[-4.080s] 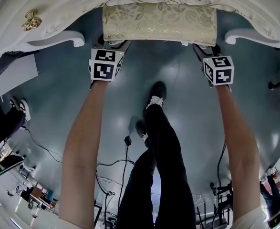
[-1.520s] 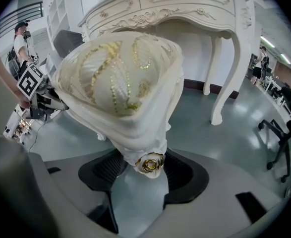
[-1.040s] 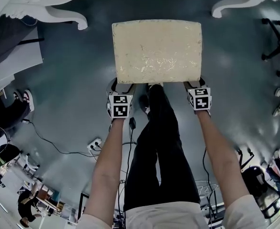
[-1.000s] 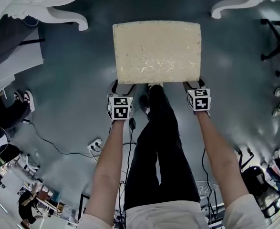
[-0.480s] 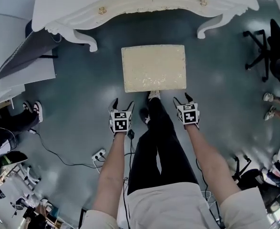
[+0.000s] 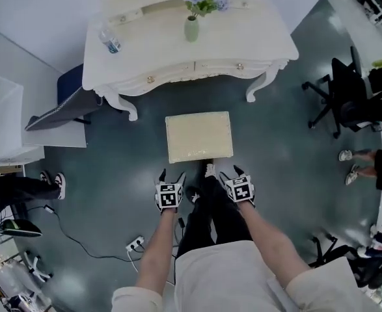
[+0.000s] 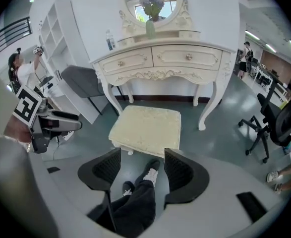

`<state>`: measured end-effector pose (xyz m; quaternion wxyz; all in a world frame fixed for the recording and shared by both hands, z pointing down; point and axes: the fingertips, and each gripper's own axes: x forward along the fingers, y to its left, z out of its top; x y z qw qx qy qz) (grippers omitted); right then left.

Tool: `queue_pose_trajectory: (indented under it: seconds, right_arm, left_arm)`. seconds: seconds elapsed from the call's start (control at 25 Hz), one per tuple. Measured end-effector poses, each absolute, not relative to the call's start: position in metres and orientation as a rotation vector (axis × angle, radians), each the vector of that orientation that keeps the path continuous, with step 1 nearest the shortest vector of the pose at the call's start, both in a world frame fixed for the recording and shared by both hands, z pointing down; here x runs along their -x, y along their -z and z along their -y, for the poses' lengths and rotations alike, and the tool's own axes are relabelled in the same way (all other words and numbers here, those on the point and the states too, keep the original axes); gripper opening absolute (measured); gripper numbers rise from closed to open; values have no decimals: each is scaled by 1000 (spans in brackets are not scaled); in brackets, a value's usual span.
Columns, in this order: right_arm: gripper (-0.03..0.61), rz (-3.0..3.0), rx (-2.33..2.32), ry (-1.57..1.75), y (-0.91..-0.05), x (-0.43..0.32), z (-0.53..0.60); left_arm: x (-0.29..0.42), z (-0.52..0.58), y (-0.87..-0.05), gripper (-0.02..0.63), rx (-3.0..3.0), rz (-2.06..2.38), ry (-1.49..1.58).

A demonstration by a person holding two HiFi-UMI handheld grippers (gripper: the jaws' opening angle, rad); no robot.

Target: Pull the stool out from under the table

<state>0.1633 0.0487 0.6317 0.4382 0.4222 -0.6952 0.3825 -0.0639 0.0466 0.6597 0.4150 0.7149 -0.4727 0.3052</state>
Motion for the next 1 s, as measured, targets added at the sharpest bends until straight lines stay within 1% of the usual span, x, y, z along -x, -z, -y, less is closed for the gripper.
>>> queue_pose_trajectory:
  seconds: [0.2,0.36,0.48,0.64,0.8,0.92,1.0]
  right_arm:
    - [293,1748,-1119,-1025,-590,-164,-51]
    - [293,1857,-1116,-1115,-553,-157,-47]
    - [293,1938,-1067,-1114,-527,-154,-41]
    - [293,2001,-1037,-1076,-496,-146,-38]
    - [293,2026,-1062,-1062,-479,-145,-40]
    - [292,2056,-1091,-1063,-467,-144,-42]
    - [291,2083,-1083,-1056,-461,-139,-42]
  left_arm:
    - [63,-47,-605,362,-1769,1214,-734]
    - [63,-47,-552,362,-1818,1263,-688]
    - [58,-51,-519,362,-1846,1253,-641]
    - [63,-53,-488,362,-1859,1267,-614]
    - [66,-50,-463,362,-1842,1321,-527]
    - [64,-49,-452,360,-1873,1339,-520]
    - [63,-46,-447,335,-1890,1347,-510]
